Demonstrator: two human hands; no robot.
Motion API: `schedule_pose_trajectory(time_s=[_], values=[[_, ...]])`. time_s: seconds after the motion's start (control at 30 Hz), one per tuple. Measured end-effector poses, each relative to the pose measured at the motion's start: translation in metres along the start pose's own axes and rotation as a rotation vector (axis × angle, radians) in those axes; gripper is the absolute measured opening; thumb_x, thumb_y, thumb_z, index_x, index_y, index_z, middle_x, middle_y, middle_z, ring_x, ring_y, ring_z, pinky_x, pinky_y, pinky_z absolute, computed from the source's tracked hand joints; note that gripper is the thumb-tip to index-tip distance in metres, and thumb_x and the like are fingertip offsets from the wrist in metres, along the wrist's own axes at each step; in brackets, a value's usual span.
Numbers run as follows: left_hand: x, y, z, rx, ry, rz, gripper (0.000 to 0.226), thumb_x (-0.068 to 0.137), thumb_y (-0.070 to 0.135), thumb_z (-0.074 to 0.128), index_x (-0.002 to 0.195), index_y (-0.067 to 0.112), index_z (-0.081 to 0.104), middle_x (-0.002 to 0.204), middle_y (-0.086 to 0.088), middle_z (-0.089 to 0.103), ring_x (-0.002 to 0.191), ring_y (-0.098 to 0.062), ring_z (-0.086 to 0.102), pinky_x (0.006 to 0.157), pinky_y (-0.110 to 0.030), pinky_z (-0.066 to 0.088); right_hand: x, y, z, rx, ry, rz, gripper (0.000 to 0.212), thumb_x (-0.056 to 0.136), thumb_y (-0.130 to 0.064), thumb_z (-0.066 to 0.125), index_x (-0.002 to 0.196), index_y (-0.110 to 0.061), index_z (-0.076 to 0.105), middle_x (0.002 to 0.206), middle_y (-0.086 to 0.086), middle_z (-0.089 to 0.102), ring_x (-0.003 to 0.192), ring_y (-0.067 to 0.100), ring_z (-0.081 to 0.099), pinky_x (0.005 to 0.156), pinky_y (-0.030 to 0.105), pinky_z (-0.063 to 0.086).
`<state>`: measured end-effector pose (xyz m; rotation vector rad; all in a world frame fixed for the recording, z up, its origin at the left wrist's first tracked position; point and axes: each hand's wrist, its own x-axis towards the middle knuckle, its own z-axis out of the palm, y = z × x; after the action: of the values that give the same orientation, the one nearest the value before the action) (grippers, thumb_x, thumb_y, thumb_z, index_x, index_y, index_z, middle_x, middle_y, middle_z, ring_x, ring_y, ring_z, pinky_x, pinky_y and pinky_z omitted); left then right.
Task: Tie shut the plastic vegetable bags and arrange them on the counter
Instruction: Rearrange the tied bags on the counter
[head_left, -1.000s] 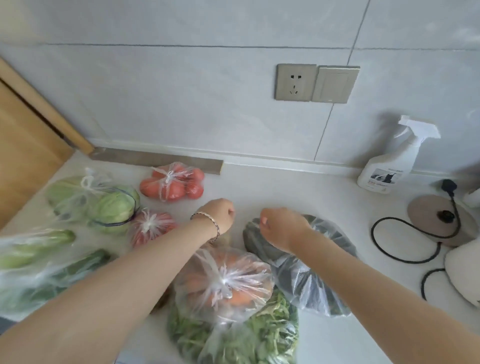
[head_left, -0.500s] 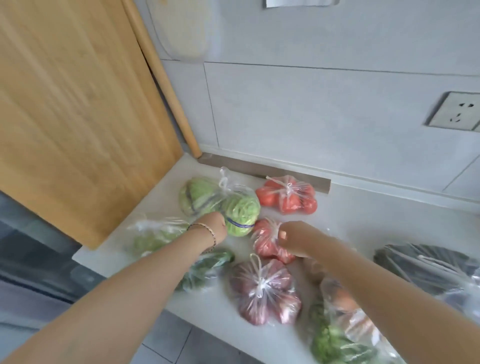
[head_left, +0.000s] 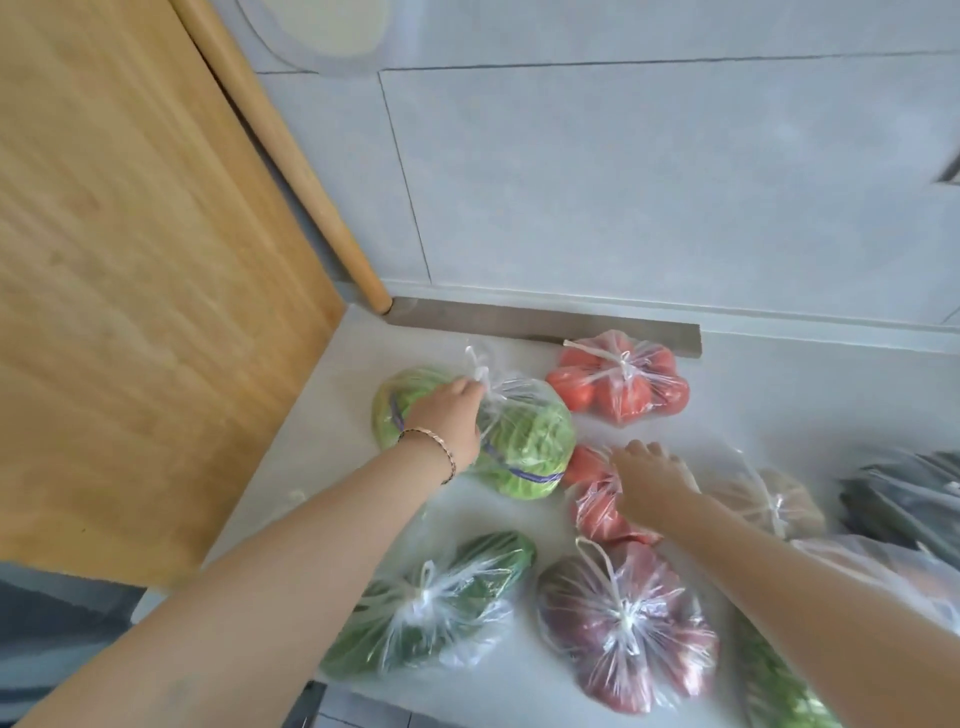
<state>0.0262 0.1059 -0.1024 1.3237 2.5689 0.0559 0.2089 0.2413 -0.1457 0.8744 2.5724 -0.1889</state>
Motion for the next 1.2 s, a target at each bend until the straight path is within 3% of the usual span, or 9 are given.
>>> schedule_pose_trajectory(time_s=[0.1,0.27,0.4,0.5,0.67,0.83,0.93,1.03,1.2], values=[[0.035,0.000,0.008,0.120,-0.080,0.078,0.059,0.085,0.014,0.052,0.138,0.019,0.027,0.150,0.000,0.028,0.137,-0.022,0.030,0.107,-0.038,0.031,0.024,0.002,0.009,-0.075,-0.028,-0.040,0.048,0.085,-0.009,0.048,0.132,-0.011,0.038,0.128,0.008,0.046,0.121,0.024,0.042,0.101,0.037,0.040],[0.066,0.000,0.010,0.302,-0.124,0.162,0.039,0.087,0.011,0.044,0.126,0.014,0.040,0.121,-0.008,0.058,0.117,-0.026,0.051,0.094,-0.033,0.033,0.038,0.002,0.012,-0.163,-0.041,-0.028,0.042,0.088,-0.008,0.048,0.129,-0.012,0.041,0.128,0.006,0.047,0.119,0.024,0.045,0.098,0.035,0.044],[0.063,-0.008,0.001,0.156,-0.148,0.193,0.018,0.089,0.018,0.040,0.076,0.010,0.051,0.096,-0.017,0.065,0.092,-0.034,0.057,0.071,-0.032,0.037,0.039,-0.003,0.009,-0.114,-0.069,0.002,0.035,0.087,-0.010,0.045,0.121,-0.017,0.046,0.122,0.000,0.057,0.114,0.021,0.055,0.091,0.032,0.047],[0.066,-0.014,-0.008,0.069,-0.210,0.208,0.035,0.085,0.018,0.042,0.053,0.014,0.029,0.062,-0.006,0.048,0.074,-0.032,0.048,0.061,-0.028,0.030,0.038,-0.005,0.004,-0.036,-0.104,0.064,0.035,0.089,-0.015,0.041,0.123,-0.018,0.045,0.127,0.000,0.054,0.117,0.021,0.053,0.094,0.030,0.044],[0.072,-0.036,-0.025,-0.077,-0.180,0.238,0.039,0.083,0.022,0.042,0.049,0.013,0.026,0.052,-0.004,0.031,0.063,-0.027,0.035,0.046,-0.029,0.018,0.025,-0.020,-0.019,0.171,-0.093,0.227,0.032,0.088,-0.015,0.040,0.118,-0.022,0.048,0.121,-0.003,0.055,0.111,0.021,0.056,0.086,0.027,0.045],[0.076,-0.080,-0.047,-0.394,-0.015,0.086,0.019,0.056,0.023,0.034,0.044,0.016,0.021,0.044,-0.003,0.019,0.052,-0.021,0.022,0.045,-0.031,0.014,0.022,-0.047,-0.064,0.411,0.006,0.383,0.019,0.078,-0.005,0.040,0.067,-0.020,0.037,0.073,-0.002,0.048,0.066,0.018,0.049,0.049,0.023,0.032],[0.077,-0.106,-0.057,-0.583,0.078,-0.036,0.038,0.071,0.015,0.046,0.039,0.015,0.027,0.026,-0.003,0.027,0.037,-0.014,0.027,0.034,-0.021,0.018,0.027,-0.075,-0.077,0.607,0.057,0.437,0.029,0.080,-0.003,0.040,0.060,-0.022,0.031,0.064,-0.002,0.043,0.055,0.010,0.039,0.045,0.023,0.026],[0.088,-0.132,-0.063,-0.707,0.145,-0.137,0.045,0.076,0.008,0.055,0.043,0.015,0.026,0.039,0.002,0.020,0.046,-0.019,0.023,0.045,-0.028,0.013,0.039,-0.105,-0.076,0.781,0.136,0.479,0.029,0.079,-0.003,0.043,0.055,-0.014,0.033,0.055,0.000,0.038,0.049,0.014,0.033,0.044,0.024,0.022],[0.104,-0.179,-0.063,-0.794,0.132,-0.321,0.050,0.080,0.007,0.052,0.038,0.016,0.027,0.023,-0.001,0.022,0.044,-0.020,0.023,0.047,-0.028,0.013,0.071,-0.148,-0.070,0.961,0.148,0.574,0.027,0.075,0.002,0.045,0.054,-0.012,0.036,0.055,0.001,0.038,0.051,0.014,0.034,0.045,0.024,0.024]])
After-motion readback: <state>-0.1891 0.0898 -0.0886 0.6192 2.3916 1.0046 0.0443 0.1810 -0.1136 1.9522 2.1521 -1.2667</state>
